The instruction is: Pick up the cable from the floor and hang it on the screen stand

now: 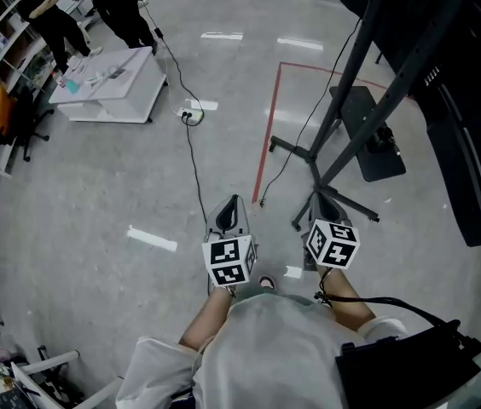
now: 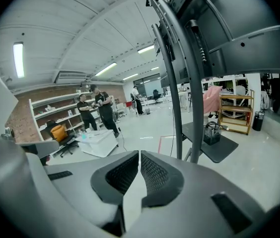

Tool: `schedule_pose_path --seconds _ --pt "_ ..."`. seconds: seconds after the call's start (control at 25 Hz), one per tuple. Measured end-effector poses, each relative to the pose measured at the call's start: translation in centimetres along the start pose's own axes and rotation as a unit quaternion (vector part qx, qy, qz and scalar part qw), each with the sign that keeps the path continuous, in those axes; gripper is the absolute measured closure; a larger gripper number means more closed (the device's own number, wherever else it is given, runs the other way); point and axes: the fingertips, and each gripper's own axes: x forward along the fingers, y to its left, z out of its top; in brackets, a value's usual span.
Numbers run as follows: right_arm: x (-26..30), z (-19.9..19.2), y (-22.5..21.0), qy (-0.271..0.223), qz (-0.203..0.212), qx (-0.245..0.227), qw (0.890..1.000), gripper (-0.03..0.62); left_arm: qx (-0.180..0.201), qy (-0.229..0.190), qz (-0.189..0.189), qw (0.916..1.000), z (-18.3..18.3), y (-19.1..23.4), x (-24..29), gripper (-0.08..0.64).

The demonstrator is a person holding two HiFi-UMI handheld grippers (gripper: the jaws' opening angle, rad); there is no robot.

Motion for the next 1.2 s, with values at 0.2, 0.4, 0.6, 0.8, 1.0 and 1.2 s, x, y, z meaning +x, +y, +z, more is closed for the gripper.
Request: schedule_pose_path --seconds 0.2,0.4,0.6,0.8,1.0,1.2 --pt "2.6 0.3 -1.1 0.003 -0.012 0.011 1.000 0.572 0.004 0.000 -0.020 0.9998 0.6 -0.3 3.4 0.560" --pt "6.5 0.9 -1.1 0.000 -0.040 0.030 0.999 0.571 0.021 0.003 -0.050 0.9985 1.7 1.3 8.4 0.561" --pt "12.0 3.9 -0.8 -0.006 -0.075 0.059 0.995 0.571 0.043 0.009 -0.082 0.9956 5.0 3.9 14.8 0.561" --pt "17.7 7.6 0.6 -0.019 -0.103 0.071 0.992 0.572 0.063 0.007 -0.109 0.9920 8.8 7.3 21.2 0.561" --pt "21.7 8.9 0.9 -0.019 -0.130 0.073 0.989 0.572 0.058 0.022 -0.124 0.9903 9.5 9.9 26.8 0.561" --pt "25.0 6.0 -0.8 0.014 -0.152 0.068 0.986 0.572 0.061 0.053 -0.136 0.9874 6.3 10.6 31.1 0.561"
